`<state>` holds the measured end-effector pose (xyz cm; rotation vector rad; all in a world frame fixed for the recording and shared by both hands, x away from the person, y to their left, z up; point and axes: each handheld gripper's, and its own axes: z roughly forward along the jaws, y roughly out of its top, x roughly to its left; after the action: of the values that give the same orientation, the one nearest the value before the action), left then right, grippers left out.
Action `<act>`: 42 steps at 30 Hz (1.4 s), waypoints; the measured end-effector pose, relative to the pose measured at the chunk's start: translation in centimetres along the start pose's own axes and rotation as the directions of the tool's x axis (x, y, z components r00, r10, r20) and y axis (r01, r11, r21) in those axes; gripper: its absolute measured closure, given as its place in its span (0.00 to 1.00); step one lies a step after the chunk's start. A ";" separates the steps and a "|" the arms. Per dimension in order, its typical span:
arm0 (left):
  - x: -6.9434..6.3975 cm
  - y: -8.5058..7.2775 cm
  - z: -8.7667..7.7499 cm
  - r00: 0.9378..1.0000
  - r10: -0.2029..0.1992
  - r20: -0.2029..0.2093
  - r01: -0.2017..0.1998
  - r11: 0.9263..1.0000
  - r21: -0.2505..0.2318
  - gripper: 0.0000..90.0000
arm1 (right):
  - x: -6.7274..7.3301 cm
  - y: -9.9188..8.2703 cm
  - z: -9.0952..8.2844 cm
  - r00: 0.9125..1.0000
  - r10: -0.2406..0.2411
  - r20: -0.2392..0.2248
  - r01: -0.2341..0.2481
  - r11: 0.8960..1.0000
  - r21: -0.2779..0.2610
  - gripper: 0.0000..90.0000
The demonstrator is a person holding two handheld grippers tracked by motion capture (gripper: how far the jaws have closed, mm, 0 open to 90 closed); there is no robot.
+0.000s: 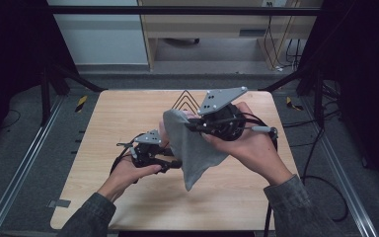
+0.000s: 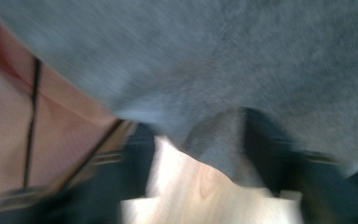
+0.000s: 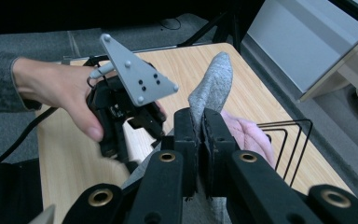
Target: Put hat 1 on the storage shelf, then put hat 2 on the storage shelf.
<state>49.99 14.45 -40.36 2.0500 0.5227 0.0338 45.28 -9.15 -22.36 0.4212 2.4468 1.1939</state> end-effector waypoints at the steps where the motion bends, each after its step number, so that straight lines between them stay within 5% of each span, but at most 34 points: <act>1: -0.1 0.1 0.1 1.000 0.003 -0.007 -0.003 1.000 -0.005 0.78 | -0.2 -0.4 -0.1 1.000 0.007 0.008 -0.007 1.000 0.002 0.96; 5: -0.6 0.5 0.0 0.999 0.011 -0.045 -0.012 1.000 -0.021 0.97 | -0.5 -1.1 -0.6 1.000 0.023 0.017 -0.023 1.000 -0.002 0.96; 17: -0.9 1.1 -2.4 0.993 0.013 -0.116 -0.013 1.000 -0.006 0.98 | -2.0 -3.1 -1.2 0.995 0.077 0.062 -0.078 0.997 0.000 0.96; 31: -0.5 6.1 -8.0 0.964 0.063 -0.257 -0.059 0.998 0.023 0.99 | -4.6 -3.6 -1.7 0.977 0.158 0.140 -0.145 0.984 -0.100 0.95; 42: 0.4 10.6 -9.6 0.946 0.094 -0.309 -0.094 0.995 0.015 0.99 | -7.1 -3.0 -1.5 0.961 0.207 0.183 -0.176 0.969 -0.171 0.95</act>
<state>51.78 17.93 -26.59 2.0796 0.6157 0.4185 50.54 -15.02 -22.46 0.7104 2.1649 1.3378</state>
